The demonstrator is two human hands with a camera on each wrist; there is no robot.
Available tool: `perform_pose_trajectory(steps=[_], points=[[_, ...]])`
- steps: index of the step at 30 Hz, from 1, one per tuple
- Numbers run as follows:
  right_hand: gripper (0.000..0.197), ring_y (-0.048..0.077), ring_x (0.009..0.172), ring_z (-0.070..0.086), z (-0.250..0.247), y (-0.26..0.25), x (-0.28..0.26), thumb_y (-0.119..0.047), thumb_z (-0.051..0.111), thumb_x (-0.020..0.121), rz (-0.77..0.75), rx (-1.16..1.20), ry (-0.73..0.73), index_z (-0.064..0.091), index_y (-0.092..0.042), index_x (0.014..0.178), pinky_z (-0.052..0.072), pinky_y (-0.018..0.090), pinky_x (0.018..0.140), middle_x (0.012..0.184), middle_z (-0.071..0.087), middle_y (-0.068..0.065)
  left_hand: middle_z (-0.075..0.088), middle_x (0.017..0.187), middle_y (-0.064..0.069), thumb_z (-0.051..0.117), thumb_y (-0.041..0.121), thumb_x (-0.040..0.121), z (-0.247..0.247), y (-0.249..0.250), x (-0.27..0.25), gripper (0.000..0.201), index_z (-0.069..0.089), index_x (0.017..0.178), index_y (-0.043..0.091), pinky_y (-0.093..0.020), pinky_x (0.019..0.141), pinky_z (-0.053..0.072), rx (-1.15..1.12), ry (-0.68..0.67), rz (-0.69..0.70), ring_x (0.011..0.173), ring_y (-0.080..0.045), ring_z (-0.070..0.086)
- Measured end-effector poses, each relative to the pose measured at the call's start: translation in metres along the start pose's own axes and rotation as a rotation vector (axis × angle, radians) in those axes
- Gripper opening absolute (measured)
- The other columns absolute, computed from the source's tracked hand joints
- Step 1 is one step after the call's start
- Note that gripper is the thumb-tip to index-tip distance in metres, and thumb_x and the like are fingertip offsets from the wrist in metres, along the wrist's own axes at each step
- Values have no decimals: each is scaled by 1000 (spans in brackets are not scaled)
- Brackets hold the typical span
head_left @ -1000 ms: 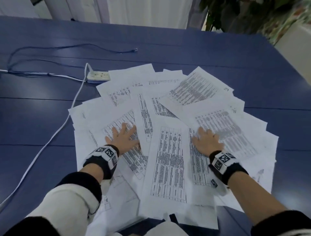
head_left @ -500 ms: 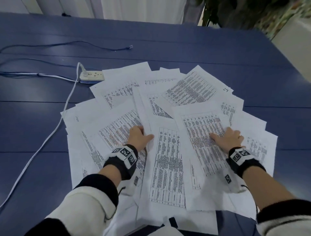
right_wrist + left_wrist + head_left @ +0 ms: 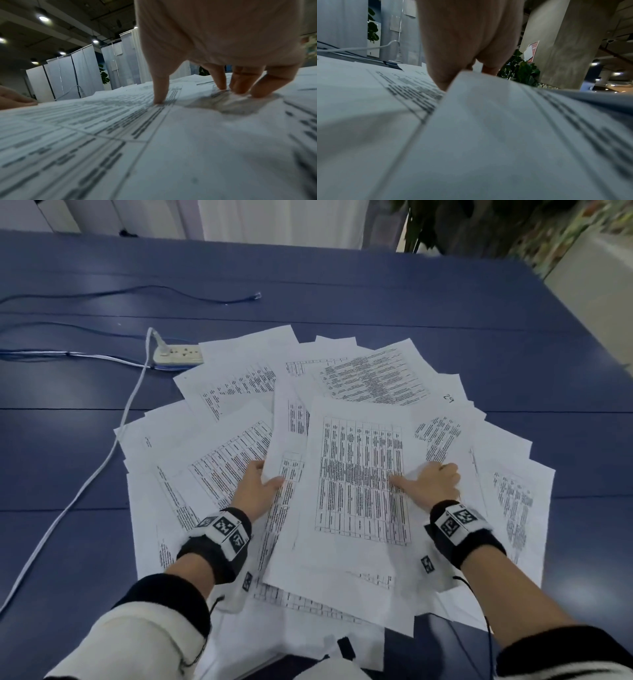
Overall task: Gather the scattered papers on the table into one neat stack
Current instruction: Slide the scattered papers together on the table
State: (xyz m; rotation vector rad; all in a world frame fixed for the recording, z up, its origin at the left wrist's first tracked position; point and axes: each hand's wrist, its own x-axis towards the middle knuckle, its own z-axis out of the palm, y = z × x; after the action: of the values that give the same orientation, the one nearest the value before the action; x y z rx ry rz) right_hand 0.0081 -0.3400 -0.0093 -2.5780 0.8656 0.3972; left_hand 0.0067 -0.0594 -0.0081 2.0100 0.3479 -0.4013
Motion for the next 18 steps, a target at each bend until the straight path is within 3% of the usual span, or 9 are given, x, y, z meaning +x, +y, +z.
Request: perform_pose_trajectory(steps=[2,5,9,11,14,16,18], points=[[90,36,128,28,3,-7,-1,-56,67,73,-59,22,-7,29,-3,135,31,50,106,137,25,18,51,131,-15,44,25,96,-3,-1,-2,43,35,133,4,-27,81,41,18,55,1,95,-19,50],[81,33,124,34,12,-19,-12,-52,68,75,-197,90,-70,34,-5,132,34,47,106,133,26,15,48,134,-9,41,37,96,0,3,-5,51,33,135,6,-30,89,36,-58,-31,-10,107,-21,49],[79,30,129,33,17,-30,-11,-47,65,80,-306,131,-234,31,-6,139,31,44,110,139,25,14,48,133,-8,67,26,83,5,7,-3,69,29,138,8,-33,92,40,-19,-136,-6,108,-20,50],[66,31,129,37,8,-32,3,-37,61,85,-282,260,-181,37,-5,138,33,44,110,143,28,15,46,137,-9,71,20,79,2,6,-1,76,27,140,9,-38,101,39,-5,-112,-19,116,-24,50],[59,35,133,32,-16,-37,34,-25,54,90,-137,342,63,34,0,139,30,39,108,146,26,21,41,144,-10,71,19,78,-8,4,0,79,25,142,12,-48,109,33,-4,-126,-29,129,-29,44],[69,36,135,26,-29,-41,55,-37,52,90,2,238,102,29,4,140,28,42,107,147,24,24,38,146,-11,68,16,80,-16,3,-1,79,22,144,12,-47,109,30,2,-144,-35,131,-30,41],[84,37,135,25,-36,-41,73,-59,42,88,90,46,41,30,5,141,24,44,109,148,26,24,37,146,-11,67,14,80,-24,0,-1,80,21,145,13,-47,108,32,0,-154,-33,130,-31,42]])
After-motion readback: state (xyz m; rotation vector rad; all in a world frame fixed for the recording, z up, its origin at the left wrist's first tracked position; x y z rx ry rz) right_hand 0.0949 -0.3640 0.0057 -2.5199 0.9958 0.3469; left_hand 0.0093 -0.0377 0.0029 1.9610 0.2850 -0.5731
